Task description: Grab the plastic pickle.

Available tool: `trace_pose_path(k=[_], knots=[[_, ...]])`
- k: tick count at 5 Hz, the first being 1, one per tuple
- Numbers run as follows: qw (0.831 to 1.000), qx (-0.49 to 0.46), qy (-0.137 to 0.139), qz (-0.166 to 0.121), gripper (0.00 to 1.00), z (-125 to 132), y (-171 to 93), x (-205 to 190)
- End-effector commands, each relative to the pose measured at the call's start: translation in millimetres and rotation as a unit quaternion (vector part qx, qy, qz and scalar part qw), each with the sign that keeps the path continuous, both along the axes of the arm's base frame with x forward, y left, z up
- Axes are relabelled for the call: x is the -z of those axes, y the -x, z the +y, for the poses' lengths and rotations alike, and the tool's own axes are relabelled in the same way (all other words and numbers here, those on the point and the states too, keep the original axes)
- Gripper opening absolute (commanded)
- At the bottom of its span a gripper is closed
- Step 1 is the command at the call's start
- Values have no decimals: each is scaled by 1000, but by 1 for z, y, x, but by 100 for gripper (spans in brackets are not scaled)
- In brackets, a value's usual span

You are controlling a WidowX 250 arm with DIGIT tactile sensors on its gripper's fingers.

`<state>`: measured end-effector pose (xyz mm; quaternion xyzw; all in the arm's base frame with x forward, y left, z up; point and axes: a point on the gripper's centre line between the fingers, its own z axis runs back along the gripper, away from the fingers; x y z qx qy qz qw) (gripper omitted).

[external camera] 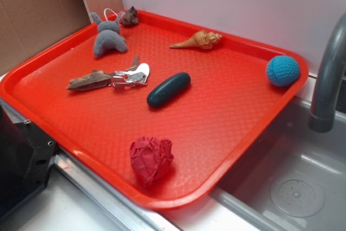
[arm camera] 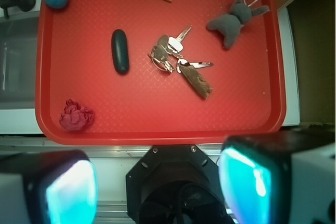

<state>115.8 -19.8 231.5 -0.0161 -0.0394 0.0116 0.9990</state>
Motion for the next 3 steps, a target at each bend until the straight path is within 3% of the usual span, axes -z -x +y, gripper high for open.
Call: trace_pose_path(k=[1, 2, 3], knots=[[1000, -8, 13, 23, 100, -46, -55, 61], [1000, -16, 2, 24, 100, -57, -82, 94], [999, -41, -4, 7, 100, -52, -102, 126]])
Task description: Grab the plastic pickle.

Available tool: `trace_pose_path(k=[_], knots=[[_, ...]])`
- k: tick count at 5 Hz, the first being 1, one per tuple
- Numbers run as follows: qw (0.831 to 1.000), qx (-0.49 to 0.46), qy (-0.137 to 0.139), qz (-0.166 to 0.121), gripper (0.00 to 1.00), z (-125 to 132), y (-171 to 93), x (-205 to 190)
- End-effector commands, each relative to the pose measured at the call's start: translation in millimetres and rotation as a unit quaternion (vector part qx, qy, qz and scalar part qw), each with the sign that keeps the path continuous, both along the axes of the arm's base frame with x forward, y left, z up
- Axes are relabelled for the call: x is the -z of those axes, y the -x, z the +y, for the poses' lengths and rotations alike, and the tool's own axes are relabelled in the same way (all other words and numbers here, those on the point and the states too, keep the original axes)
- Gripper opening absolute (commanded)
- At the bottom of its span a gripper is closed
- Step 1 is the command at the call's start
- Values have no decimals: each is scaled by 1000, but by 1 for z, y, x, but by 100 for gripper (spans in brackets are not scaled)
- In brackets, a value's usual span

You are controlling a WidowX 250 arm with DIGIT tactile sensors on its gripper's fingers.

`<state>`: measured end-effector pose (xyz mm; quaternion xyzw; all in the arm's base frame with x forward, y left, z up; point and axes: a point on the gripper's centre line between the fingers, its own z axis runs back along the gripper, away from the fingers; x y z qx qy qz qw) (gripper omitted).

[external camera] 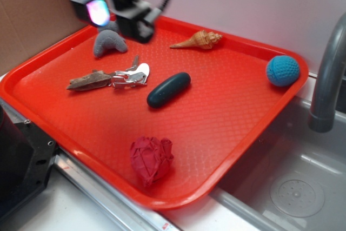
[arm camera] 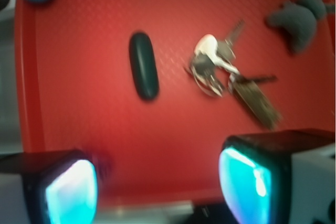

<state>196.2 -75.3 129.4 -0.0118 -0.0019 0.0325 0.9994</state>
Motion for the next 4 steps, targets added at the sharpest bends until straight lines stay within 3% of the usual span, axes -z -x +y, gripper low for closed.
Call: trace_pose_path(k=[1, 3, 4], knots=[[999, -23, -5, -29, 100, 7, -37, 52], [999, -46, -17, -1, 100, 12, -59, 104], [999, -40, -13, 6, 100, 9, -57, 114]])
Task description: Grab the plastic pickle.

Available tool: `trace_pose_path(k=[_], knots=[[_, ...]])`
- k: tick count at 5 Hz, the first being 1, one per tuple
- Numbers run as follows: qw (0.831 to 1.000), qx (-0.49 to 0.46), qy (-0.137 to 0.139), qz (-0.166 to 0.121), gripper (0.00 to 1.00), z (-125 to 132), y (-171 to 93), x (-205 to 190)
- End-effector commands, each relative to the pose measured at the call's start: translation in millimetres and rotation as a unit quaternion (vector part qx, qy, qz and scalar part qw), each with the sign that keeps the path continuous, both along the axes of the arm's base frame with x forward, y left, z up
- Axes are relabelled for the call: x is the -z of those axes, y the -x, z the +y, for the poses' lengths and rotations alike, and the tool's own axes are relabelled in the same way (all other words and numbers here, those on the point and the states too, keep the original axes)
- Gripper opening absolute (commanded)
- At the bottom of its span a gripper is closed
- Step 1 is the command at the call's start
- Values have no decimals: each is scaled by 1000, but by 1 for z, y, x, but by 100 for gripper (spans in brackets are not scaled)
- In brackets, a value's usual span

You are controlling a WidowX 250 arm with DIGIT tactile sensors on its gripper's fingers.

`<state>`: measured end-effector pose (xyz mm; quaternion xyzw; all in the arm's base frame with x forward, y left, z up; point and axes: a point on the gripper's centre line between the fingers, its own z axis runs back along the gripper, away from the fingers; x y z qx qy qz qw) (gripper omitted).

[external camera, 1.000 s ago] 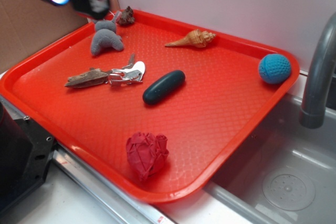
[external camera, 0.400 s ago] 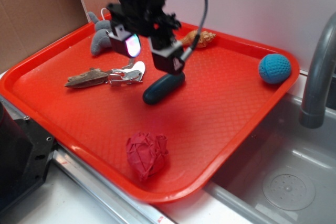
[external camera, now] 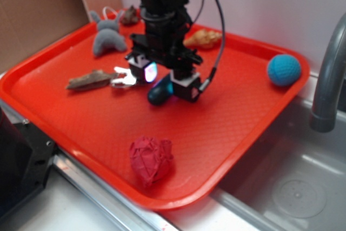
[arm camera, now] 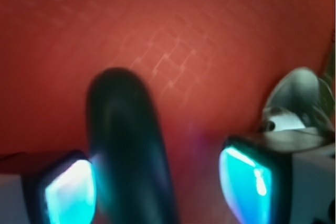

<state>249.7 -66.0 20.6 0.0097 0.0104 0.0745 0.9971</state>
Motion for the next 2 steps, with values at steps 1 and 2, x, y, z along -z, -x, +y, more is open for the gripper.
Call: trace_pose_path(k=[1, 2], knots=[[1000, 3, 17, -13, 0, -1, 7, -4], [999, -2, 33, -25, 0, 8, 16, -34]])
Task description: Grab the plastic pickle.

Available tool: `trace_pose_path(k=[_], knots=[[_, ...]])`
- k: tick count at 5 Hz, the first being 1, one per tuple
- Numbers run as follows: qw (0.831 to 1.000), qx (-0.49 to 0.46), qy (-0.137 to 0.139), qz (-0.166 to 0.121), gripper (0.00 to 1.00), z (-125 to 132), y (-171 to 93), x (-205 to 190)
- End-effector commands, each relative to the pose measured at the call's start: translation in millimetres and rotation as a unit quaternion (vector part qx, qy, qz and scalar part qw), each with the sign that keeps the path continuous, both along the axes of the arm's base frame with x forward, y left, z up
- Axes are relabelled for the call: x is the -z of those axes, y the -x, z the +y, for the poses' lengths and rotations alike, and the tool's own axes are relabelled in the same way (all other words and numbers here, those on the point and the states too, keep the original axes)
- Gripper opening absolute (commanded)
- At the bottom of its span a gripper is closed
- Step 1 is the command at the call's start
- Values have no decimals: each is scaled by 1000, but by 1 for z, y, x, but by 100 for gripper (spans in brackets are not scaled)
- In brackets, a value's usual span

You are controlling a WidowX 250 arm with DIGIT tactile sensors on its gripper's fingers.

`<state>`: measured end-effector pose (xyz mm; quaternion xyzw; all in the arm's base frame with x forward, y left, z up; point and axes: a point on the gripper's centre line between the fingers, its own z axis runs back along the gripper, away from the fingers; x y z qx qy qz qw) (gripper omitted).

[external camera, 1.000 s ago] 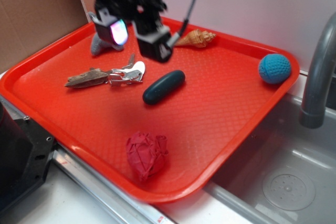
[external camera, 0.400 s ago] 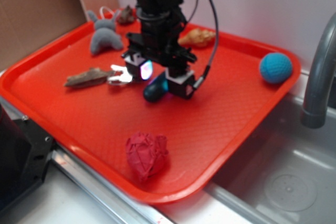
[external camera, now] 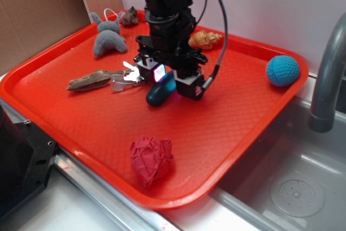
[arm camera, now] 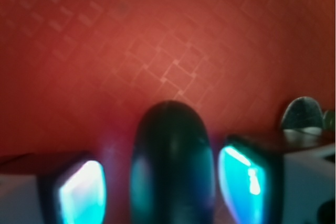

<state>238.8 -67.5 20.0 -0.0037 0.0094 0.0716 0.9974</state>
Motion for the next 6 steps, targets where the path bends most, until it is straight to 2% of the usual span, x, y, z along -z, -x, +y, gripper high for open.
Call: trace_pose_path(k=[1, 2, 3, 4, 5, 6], knots=[[999, -4, 24, -35, 0, 30, 25, -84], [998, -1, 7, -57, 0, 58, 52, -135], [997, -19, -9, -71, 0, 98, 72, -185], [997, -38, -23, -70, 0, 118, 81, -236], [996, -34, -38, -72, 0, 113, 81, -248], [996, -31, -48, -64, 0, 104, 80, -237]])
